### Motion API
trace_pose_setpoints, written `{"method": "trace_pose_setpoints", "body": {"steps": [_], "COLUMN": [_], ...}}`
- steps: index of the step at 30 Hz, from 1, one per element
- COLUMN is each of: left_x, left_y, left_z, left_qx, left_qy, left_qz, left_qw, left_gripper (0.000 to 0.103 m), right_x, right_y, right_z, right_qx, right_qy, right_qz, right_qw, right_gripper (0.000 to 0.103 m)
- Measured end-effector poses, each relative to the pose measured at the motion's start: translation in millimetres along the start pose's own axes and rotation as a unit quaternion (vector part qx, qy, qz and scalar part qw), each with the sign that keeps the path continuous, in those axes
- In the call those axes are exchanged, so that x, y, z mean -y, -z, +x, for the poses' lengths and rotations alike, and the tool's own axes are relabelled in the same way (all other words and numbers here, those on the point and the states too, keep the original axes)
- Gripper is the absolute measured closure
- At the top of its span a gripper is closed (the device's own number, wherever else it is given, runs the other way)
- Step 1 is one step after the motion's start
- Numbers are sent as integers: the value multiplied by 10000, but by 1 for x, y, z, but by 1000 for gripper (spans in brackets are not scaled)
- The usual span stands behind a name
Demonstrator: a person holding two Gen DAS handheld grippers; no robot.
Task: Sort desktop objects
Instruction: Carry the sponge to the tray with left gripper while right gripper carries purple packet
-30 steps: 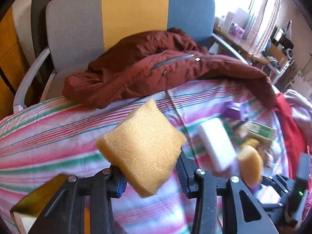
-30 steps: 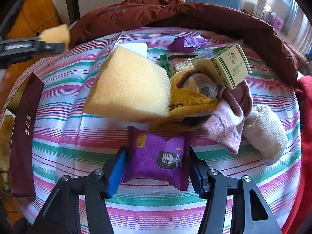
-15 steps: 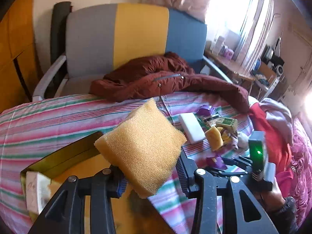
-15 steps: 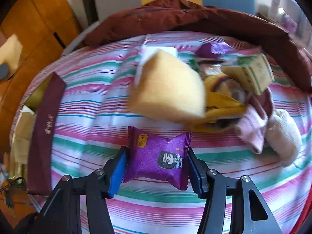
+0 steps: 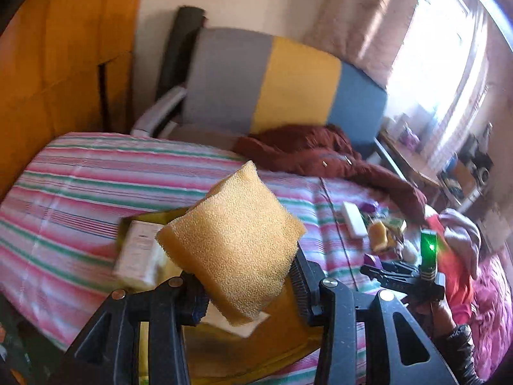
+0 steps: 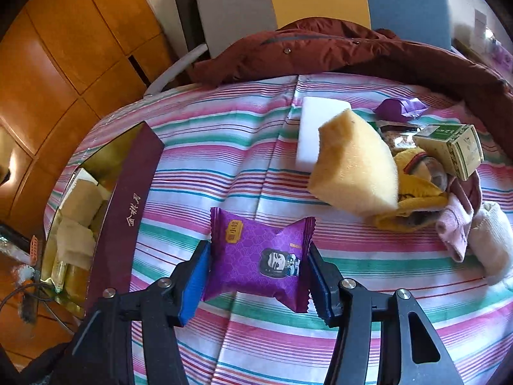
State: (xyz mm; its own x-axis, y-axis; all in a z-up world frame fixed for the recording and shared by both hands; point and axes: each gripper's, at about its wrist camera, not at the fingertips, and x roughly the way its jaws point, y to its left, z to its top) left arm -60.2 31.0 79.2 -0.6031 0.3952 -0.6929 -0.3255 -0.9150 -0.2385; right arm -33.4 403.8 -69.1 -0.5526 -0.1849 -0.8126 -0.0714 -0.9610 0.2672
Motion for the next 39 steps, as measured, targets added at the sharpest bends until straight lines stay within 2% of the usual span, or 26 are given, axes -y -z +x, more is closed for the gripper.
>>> {"method": "trace_pose_setpoints", "body": {"steps": [4, 9, 15, 22, 28, 33, 39], "left_x": [-18, -31, -40, -52, -66, -78, -86], "left_y": [4, 30, 68, 87, 90, 91, 93], "left_z": [-17, -2, 29, 38, 39, 43, 51], "left_qx": [135, 26, -312, -382, -345, -376, -462], "left_qy": [-222, -524, -618, -676, -796, -775, -728], "left_qz": [-74, -91, -184, -367, -412, -522, -604], "left_qw": [9996, 9986, 9974, 9963, 9954, 9949, 9944], "left_gripper": [60, 60, 60, 60, 60, 60, 56], "right_x": [-5, -21, -54, -112, -168, -214, -246], "right_y": [2, 5, 7, 14, 26, 35, 44], "right_z": [-4, -14, -33, -49, -38, -23, -4], "right_qx": [71, 181, 319, 419, 258, 50, -211], "right_qy": [-50, -221, -411, -872, -1403, -1668, -1888], "right_qz": [-86, -283, -526, -856, -1089, -1377, -1475], "right_qw": [9999, 9992, 9973, 9916, 9838, 9763, 9706], "right_gripper": [45, 45, 45, 45, 45, 45, 42]}}
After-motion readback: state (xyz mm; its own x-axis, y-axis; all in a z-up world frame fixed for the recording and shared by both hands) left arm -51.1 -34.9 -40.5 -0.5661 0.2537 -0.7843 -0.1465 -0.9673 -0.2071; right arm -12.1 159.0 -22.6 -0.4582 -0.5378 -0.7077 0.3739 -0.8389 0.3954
